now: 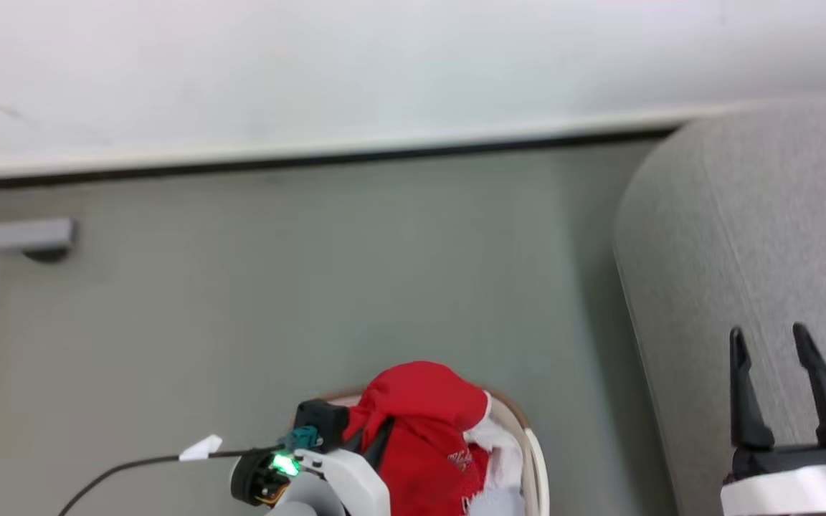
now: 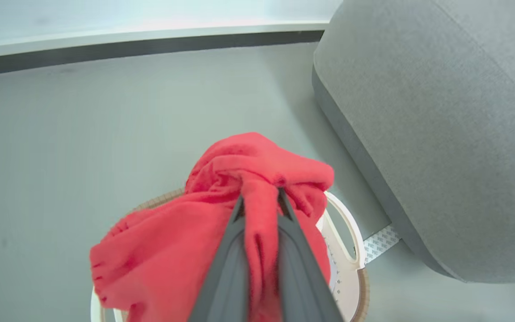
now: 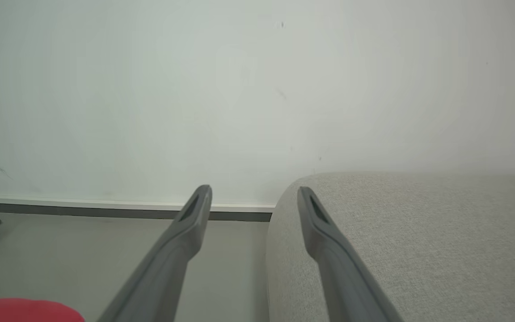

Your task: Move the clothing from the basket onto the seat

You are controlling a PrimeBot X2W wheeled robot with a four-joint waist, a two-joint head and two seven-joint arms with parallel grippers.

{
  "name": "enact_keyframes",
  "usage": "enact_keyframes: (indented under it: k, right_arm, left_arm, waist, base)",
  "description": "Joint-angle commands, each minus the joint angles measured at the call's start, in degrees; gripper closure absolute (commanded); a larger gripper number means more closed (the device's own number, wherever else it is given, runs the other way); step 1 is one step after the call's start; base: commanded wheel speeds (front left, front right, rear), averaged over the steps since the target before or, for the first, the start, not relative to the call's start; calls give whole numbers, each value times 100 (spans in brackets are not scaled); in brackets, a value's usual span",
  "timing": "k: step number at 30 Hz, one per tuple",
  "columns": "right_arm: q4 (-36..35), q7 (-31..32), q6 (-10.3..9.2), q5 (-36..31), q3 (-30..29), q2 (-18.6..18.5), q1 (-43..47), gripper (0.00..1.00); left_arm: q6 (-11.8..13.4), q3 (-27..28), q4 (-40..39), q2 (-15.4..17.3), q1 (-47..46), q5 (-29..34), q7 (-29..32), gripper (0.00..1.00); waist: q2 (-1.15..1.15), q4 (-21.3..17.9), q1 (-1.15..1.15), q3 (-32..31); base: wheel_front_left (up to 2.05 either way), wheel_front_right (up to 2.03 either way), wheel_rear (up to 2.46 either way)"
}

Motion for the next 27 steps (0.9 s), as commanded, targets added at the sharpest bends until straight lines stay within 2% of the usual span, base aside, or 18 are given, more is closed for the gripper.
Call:
enact_keyframes:
  k: [1, 10, 18, 23, 27]
  right_arm:
    - [44, -15, -12, -33, 18, -15, 170, 0]
    - [163, -15, -12, -8, 105, -15, 591, 0]
    - [90, -15, -12, -24, 283, -16, 880, 0]
    - [-116, -16, -12, -102, 640, -14, 992, 0]
    - [-246, -15, -13, -213, 1151, -109, 1058, 0]
  left_arm:
    - [99, 68, -251, 79, 173, -42, -43, 100]
    - [447, 178, -1467, 408, 638, -139, 90, 100]
    - [867, 282, -2967, 958, 1003, -178, 577, 100]
    - [1067, 334, -3806, 1326, 1145, -144, 925, 100]
    - [1205, 351, -4288, 1528, 1233, -128, 1151, 100]
  waist:
    - [0, 325, 1, -626]
    - [0, 440, 1, -1306]
    - [0, 388, 1, -1706]
    - [0, 349, 1, -1785]
    - [0, 330, 1, -1826]
  base:
    - [0, 0, 0]
    - [0, 0, 0]
    - [0, 0, 0]
    - [0, 0, 0]
    - [0, 0, 0]
